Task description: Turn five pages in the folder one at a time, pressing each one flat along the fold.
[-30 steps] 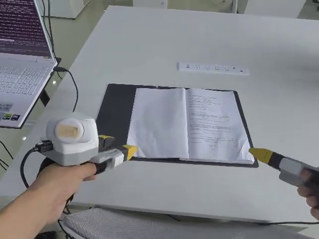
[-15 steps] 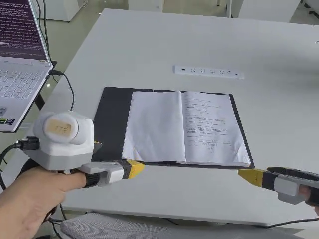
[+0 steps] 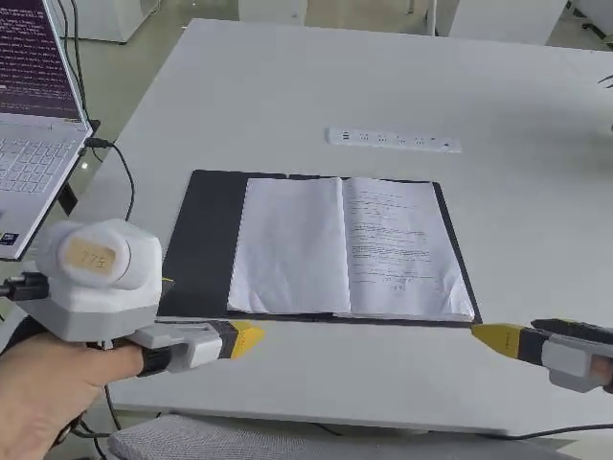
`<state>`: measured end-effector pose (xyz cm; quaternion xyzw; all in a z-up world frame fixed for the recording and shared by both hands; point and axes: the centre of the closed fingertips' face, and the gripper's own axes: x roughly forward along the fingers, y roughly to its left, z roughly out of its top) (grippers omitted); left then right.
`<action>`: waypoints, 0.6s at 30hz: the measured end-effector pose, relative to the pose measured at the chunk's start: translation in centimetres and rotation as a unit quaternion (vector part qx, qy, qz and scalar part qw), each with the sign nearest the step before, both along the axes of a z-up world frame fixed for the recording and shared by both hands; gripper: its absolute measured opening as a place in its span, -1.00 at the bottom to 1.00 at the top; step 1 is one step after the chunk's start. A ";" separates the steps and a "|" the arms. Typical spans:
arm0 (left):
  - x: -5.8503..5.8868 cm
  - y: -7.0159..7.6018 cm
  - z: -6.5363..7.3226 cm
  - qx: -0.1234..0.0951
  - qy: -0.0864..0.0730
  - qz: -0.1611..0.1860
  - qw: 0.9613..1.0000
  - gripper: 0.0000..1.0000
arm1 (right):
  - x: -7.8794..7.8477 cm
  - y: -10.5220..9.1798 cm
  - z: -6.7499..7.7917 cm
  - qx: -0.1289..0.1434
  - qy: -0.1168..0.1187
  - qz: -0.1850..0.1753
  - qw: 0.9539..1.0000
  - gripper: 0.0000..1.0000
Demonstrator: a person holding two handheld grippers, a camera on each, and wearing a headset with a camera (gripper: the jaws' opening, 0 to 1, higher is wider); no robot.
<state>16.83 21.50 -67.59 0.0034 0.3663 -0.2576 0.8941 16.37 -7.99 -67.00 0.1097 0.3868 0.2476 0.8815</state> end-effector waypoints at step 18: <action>4.0 -7.2 -3.1 -0.034 0.005 -0.007 0.999 0.17 | 0.9 -1.2 -1.6 0.022 0.003 -0.027 0.999 0.26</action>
